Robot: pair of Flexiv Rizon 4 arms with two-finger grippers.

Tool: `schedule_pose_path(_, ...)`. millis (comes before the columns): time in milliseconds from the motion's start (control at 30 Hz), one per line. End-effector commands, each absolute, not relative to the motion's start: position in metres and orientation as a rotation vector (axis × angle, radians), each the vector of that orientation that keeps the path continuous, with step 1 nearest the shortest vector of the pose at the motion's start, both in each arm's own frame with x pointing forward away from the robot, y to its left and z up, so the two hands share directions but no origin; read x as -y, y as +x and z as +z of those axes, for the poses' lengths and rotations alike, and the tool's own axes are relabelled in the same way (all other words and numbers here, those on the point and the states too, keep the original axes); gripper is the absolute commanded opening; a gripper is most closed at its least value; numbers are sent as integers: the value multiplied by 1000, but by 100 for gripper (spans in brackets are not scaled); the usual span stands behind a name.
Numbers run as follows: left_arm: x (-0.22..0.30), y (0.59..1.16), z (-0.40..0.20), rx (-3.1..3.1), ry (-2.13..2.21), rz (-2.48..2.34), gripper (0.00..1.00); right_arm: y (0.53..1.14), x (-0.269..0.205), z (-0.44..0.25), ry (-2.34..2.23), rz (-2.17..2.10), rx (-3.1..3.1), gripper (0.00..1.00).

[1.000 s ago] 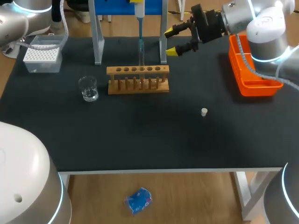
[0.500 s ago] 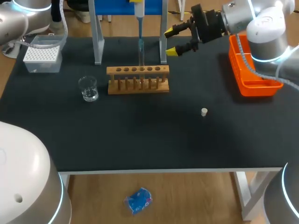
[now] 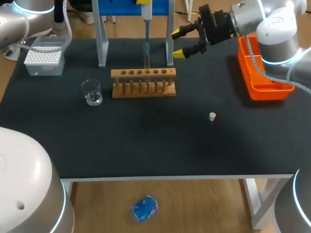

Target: Invert the test tube, pick up the pipette, mount the tip to pipette, aspirate from beaker and dispense into the tube, eject the tip, return the pipette, and cap with the stopper.

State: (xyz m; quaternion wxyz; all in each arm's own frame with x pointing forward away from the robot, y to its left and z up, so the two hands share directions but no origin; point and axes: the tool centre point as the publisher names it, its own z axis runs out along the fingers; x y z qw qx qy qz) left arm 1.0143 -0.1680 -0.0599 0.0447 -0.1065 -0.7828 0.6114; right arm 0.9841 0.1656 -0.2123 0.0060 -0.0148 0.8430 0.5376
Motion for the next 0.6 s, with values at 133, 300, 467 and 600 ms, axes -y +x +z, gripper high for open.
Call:
schedule_pose_path(133,170,1008,-60,2399,-315,1875,0,984,-165,-213,-47,1683,-2638,100)
schedule_pose_path(300,169,1006,-59,2402,-312,1879,0,984,-165,-213,-47,1683,-2638,100)
schedule_pose_path(467,169,1006,-57,2406,-318,1877,0,984,-165,-213,-47,1683,-2638,100)
schedule_pose_path(600,169,1006,-55,2410,-324,1876,0,984,-165,-213,-47,1683,-2638,100)
